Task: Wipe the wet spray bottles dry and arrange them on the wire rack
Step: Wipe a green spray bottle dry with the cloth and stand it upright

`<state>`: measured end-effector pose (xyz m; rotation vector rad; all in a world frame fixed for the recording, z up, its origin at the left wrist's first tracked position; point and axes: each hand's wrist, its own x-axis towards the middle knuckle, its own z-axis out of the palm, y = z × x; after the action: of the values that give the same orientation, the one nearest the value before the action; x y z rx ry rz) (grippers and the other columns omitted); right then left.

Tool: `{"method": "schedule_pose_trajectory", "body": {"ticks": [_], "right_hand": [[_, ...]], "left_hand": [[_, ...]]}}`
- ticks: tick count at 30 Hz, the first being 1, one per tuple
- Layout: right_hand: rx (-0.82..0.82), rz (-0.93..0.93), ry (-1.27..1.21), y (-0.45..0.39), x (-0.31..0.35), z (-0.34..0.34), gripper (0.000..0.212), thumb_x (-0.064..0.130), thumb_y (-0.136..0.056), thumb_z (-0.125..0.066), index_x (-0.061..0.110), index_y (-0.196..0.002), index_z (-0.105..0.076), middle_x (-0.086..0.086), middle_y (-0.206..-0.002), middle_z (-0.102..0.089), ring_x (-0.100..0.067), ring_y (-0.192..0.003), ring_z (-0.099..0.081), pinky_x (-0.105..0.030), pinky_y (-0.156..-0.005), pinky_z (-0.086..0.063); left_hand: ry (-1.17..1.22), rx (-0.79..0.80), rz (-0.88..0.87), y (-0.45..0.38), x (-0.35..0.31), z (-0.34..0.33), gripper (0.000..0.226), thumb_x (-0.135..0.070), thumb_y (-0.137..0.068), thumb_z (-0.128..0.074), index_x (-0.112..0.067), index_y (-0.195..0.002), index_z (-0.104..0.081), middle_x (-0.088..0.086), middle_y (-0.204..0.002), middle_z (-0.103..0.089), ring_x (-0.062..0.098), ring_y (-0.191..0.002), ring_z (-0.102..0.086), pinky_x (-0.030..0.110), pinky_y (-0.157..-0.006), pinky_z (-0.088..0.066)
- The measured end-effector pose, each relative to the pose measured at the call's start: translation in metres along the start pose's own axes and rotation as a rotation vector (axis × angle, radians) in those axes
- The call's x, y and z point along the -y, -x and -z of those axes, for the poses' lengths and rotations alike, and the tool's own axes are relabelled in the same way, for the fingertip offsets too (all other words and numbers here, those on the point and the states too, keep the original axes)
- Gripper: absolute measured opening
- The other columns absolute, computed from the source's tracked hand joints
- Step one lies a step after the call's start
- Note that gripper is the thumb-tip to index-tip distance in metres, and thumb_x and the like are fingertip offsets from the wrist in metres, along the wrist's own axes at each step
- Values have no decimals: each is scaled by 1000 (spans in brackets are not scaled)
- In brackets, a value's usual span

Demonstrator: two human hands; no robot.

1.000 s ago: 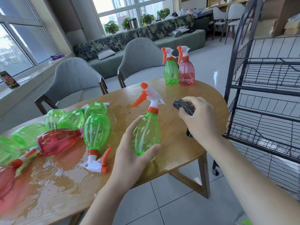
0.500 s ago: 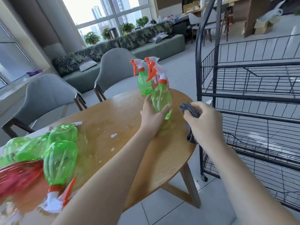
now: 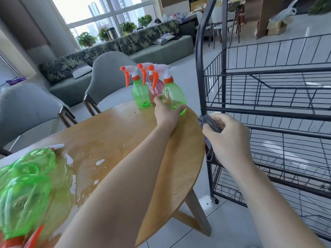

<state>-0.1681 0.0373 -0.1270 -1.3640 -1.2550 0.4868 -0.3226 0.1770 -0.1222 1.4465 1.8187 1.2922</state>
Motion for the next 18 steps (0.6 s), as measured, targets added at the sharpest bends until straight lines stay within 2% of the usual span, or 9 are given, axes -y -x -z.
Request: {"method": "schedule_pose_trajectory", "body": {"ticks": [5,12,16,18], "right_hand": [[23,6,-7,0,1,2,7,14,-88,-73,20,-92,-75,13,-81,-73,-5,-78,-65,-20,-74,-50],[59,0,-23,8,7,3,10,16,-88,-73,22,-95,-75,18,-82,-72,1,-79,-67,-7,-68,-45],[106,-14,-88,17,16,-1,12,18,-89,-74,23,-99,-76,20,-84,-71,12,-81,-64,-2,-65,-44],[146,-5,-112,26,24,-7,14,20,-89,-76,24,-102,-76,21,-87,-71,12,-84,-64,-2,-66,-44]], "left_hand": [[-29,-28,23,-4,0,0,96,-34,-80,-95,-20,-155,-36,10,-145,-62,33,-133,-59,52,-112,-50],[-78,1,52,9,-8,16,101,-46,-77,-95,-12,-152,-37,12,-148,-57,34,-136,-55,47,-108,-49],[-103,-5,46,40,-6,59,97,-54,-79,-91,-13,-151,-41,12,-145,-60,32,-134,-58,51,-108,-52],[-101,-7,50,68,-3,94,95,-55,-81,-89,-17,-154,-42,11,-149,-58,28,-133,-58,47,-108,-52]]}}
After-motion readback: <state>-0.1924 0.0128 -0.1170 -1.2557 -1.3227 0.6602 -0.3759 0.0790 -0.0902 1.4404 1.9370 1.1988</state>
